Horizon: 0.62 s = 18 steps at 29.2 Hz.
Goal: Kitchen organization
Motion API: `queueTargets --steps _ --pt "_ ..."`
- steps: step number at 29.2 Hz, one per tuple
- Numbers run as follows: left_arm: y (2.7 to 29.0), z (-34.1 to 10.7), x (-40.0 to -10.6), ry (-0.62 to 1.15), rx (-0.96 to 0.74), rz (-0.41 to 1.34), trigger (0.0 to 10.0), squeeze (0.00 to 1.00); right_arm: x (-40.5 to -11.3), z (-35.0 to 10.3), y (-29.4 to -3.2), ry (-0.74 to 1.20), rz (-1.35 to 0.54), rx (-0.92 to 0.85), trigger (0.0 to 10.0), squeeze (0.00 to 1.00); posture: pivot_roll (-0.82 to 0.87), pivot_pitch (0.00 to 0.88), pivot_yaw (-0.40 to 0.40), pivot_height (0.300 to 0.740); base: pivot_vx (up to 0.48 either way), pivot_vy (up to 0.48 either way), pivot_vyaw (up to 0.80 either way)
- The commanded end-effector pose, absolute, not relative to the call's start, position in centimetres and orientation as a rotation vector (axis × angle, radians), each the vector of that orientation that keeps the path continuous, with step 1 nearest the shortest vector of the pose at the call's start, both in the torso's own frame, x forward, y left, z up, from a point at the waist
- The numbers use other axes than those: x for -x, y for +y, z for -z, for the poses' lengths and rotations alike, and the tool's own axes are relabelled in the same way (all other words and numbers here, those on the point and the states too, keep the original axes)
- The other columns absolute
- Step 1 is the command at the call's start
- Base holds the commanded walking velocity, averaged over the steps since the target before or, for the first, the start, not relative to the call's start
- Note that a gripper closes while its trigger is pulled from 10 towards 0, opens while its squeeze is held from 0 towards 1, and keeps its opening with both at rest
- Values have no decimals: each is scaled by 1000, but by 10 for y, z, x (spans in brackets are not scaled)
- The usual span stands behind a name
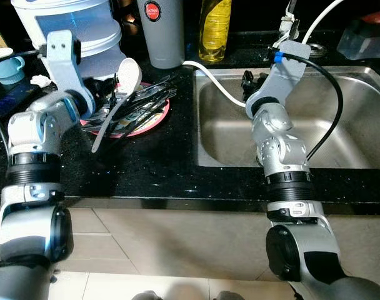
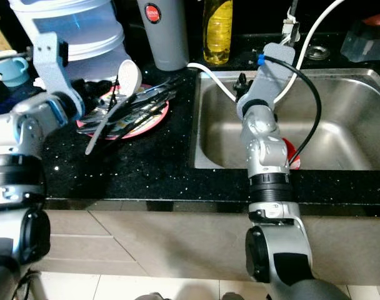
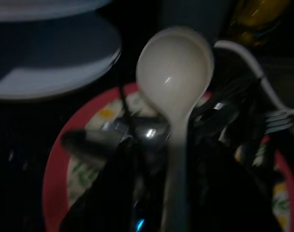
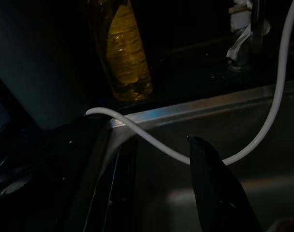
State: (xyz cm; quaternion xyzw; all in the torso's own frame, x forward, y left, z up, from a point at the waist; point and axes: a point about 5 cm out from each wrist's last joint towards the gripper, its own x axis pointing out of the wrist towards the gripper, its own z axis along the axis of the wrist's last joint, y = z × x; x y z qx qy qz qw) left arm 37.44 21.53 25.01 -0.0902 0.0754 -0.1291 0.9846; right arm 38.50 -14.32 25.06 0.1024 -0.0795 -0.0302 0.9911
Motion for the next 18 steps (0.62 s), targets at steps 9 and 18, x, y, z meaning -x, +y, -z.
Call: queueTargets --steps 9,18 --pt "204 -228 -381 245 239 255 10000 0 -389 -249 -140 -159 44 -200 10000 0 165 0 78 740 0 0 0" --pt "192 -203 -383 318 294 280 0 0 -387 -253 -127 -169 7 -210 10000 0 144 0 88 740 0 0 0"
